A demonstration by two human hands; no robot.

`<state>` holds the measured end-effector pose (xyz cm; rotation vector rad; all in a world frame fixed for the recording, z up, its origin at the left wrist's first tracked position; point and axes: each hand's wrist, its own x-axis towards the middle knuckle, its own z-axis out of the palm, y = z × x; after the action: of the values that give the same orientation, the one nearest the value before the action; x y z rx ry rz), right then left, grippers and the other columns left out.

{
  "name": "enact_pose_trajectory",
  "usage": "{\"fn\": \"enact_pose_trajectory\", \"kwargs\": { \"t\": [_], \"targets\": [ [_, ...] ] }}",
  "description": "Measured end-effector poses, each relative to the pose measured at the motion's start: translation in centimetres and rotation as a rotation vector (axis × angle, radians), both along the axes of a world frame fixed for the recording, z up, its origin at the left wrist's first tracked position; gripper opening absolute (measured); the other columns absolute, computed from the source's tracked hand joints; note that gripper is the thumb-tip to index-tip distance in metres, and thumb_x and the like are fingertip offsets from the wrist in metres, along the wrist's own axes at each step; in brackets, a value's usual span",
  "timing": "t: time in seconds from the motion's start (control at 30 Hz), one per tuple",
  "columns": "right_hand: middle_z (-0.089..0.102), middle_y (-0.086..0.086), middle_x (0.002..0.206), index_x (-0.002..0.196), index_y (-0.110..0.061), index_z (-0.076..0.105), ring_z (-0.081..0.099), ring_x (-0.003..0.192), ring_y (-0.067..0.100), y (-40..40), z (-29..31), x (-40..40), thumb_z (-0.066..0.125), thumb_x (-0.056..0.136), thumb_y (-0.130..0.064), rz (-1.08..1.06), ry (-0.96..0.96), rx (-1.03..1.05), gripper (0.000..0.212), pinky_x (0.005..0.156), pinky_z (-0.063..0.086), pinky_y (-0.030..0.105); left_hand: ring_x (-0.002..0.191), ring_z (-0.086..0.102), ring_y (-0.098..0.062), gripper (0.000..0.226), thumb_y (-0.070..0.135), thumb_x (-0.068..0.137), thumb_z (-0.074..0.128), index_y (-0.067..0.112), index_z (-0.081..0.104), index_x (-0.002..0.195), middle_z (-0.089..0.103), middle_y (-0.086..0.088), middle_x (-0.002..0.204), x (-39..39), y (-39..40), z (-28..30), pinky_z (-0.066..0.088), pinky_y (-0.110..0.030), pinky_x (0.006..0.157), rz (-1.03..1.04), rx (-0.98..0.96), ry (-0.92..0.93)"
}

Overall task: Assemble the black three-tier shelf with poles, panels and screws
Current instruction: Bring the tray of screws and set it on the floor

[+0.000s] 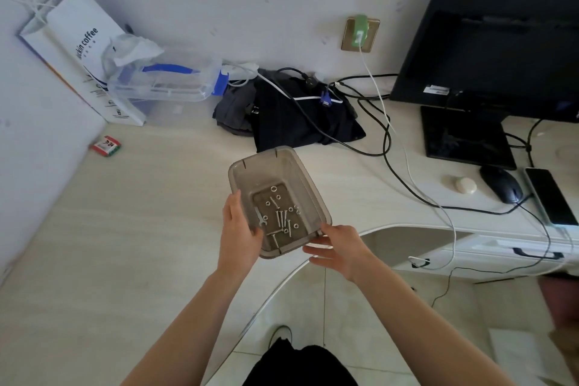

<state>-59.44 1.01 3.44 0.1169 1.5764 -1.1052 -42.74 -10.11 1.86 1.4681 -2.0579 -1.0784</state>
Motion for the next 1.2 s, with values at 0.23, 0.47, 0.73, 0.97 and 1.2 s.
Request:
{"fn": "enact_pose_trajectory", "kwargs": {
  "t": [0.23,0.47,0.73,0.97,1.2],
  "targets": [
    [0.065,0.015,0.087,0.101,-0.004,0.057,0.070,0.076,0.032,-0.9,0.2,-2.9,0.059,0.099,-0.021,-0.107,0.030,-0.009,0.018,0.081,0.059,0.051,0.111,0.017,0.039,0.132,0.007,0.068,0.089,0.030,-0.004,0.158,0.016,-0.004,0.152,0.5,2.8,-0.5,0.045,-0.039,0.103,0.154,0.208,0.229],
    [0.069,0.009,0.080,0.095,-0.005,0.065,0.074,0.071,0.025,-1.2,0.5,-3.9,0.057,0.098,-0.020,-0.079,0.162,0.008,0.016,0.080,0.060,0.047,0.130,0.046,-0.032,0.106,0.016,0.080,0.083,0.019,0.012,0.159,0.031,-0.010,0.150,0.8,-4.4,0.1,0.044,-0.048,0.107,0.241,0.126,0.142],
    [0.068,0.012,0.085,0.093,-0.005,0.065,0.070,0.073,0.026,-0.4,0.5,-1.6,0.059,0.097,-0.020,-0.095,-0.004,0.024,0.017,0.075,0.058,0.040,0.108,0.059,-0.022,0.045,0.019,0.097,0.063,0.008,0.054,0.140,0.063,-0.008,0.129,-1.3,-9.9,0.6,0.042,-0.029,0.095,0.063,0.095,0.036],
    [0.062,0.010,0.078,0.090,-0.006,0.063,0.063,0.071,0.025,0.3,1.0,-1.0,0.055,0.095,-0.010,-0.120,0.036,-0.001,0.011,0.070,0.059,0.035,0.100,0.059,-0.023,0.031,0.019,0.095,0.065,0.005,0.064,0.123,0.062,0.000,0.102,-2.1,-9.6,-0.1,0.039,-0.027,0.087,0.001,0.073,-0.018],
    [0.063,0.010,0.080,0.096,-0.007,0.064,0.063,0.072,0.024,4.0,0.6,-0.2,0.055,0.098,-0.012,-0.188,0.101,0.004,0.010,0.065,0.057,0.035,0.095,0.060,-0.029,0.023,0.023,0.097,0.062,0.006,0.066,0.112,0.065,-0.011,0.102,-2.2,-7.4,-0.5,0.041,-0.032,0.080,-0.046,0.098,0.017]
  ]
}}
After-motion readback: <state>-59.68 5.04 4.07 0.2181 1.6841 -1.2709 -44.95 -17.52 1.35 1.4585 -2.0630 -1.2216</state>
